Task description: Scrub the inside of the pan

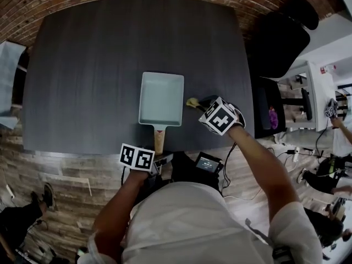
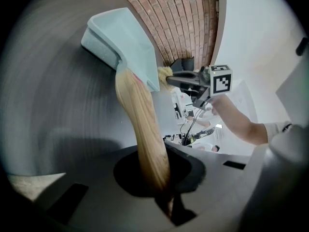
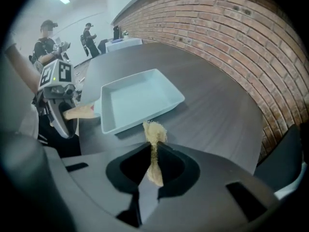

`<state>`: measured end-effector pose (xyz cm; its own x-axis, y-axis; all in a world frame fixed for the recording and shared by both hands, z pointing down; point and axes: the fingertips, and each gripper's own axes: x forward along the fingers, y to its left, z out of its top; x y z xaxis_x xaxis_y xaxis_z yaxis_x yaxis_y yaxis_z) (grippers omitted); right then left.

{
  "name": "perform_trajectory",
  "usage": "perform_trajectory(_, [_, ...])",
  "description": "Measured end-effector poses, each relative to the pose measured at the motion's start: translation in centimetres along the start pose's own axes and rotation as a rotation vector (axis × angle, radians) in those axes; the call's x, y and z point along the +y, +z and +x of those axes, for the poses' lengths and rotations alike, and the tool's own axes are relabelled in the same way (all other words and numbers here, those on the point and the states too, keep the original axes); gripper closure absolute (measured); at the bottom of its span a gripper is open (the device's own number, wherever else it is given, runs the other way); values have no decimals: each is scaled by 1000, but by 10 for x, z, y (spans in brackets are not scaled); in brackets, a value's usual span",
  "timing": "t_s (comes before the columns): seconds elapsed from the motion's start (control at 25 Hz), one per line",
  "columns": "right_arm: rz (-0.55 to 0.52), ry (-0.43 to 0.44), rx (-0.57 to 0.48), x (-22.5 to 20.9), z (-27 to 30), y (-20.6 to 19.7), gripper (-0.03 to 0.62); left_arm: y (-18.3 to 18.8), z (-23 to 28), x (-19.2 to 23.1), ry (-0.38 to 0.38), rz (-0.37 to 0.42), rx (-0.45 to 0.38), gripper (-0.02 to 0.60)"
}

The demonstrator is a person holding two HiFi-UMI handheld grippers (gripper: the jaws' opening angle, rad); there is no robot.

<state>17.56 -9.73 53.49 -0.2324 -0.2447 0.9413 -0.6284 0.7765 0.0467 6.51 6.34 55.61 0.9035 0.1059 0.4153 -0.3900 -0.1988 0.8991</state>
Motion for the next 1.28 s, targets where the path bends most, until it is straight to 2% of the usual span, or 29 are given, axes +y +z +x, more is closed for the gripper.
perform_trajectory(0.2, [25,-29,-41,-34,-5,27,549,-19,-13,3,-12,42,86,549])
perform_trajectory(0.44, [109,22,-52,-53,-1,36,549,-43,-30,8,-20,99,204,548])
perform_trajectory(0.52, [160,68,-58,-56,3,38,549,-48,-33,7,-21,106,226,548])
perform_trajectory(0.72, [365,234,-96,-62,13,48,549,-58,-36,7,-22,124,260,548])
perform_trajectory(0.8, [411,299,-97,-58,15,50,549,-63,-39,7,-23,137,282,548])
perform_trajectory(1.0, [471,475,-54,-35,25,44,549,-71,-46,8,-28,160,329,548])
perform_trajectory(1.28, [481,593,-30,-20,32,50,549,-76,-53,11,-24,204,407,545])
